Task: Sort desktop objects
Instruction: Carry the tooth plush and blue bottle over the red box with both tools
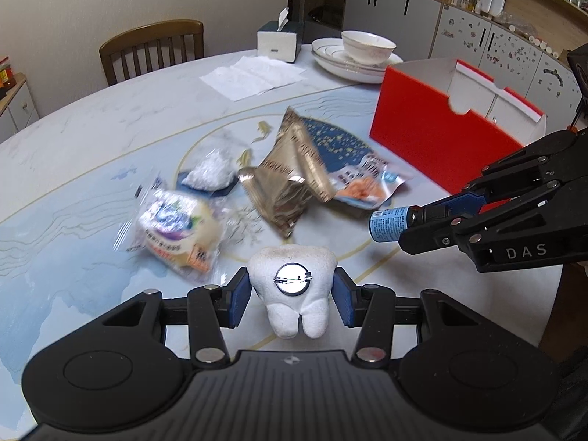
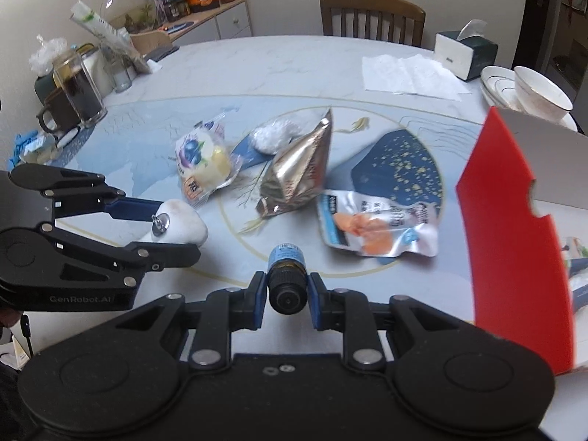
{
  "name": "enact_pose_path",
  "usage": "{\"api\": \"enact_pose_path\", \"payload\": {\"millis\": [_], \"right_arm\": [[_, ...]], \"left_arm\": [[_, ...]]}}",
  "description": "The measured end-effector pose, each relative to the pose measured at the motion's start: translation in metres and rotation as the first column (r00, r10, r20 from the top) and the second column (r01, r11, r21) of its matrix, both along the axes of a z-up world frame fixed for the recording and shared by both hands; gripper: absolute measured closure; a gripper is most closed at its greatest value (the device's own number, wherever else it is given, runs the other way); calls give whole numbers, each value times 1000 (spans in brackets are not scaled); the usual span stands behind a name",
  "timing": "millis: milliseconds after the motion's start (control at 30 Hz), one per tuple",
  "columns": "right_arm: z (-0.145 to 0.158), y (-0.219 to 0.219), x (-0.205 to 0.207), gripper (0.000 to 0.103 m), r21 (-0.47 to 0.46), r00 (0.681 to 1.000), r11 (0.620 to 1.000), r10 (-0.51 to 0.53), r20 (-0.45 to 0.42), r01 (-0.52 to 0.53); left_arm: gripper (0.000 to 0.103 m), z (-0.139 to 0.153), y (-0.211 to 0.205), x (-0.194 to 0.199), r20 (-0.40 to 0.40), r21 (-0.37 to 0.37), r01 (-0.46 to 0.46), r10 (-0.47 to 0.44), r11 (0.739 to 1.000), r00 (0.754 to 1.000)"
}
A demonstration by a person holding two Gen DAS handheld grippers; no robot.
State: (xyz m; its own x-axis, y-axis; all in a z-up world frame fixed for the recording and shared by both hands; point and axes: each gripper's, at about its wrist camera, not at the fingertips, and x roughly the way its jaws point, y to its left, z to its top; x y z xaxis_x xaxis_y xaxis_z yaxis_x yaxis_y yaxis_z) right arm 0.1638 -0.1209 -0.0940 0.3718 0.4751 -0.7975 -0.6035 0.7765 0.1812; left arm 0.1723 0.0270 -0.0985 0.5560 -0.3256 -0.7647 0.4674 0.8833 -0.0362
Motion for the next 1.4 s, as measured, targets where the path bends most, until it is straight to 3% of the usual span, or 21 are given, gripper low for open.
{"api": "enact_pose_path", "payload": {"millis": [667,1400], "right_arm": [[62,-116,56,80,111,991,992,-78,109,66],[45,-248,111,80,79,962,968,-247,119,239]], "left_arm": [[57,55,-105,19,86,-51,37,-33,998,996],[57,65,-247,53,130,5,223,-222,975,967]]}}
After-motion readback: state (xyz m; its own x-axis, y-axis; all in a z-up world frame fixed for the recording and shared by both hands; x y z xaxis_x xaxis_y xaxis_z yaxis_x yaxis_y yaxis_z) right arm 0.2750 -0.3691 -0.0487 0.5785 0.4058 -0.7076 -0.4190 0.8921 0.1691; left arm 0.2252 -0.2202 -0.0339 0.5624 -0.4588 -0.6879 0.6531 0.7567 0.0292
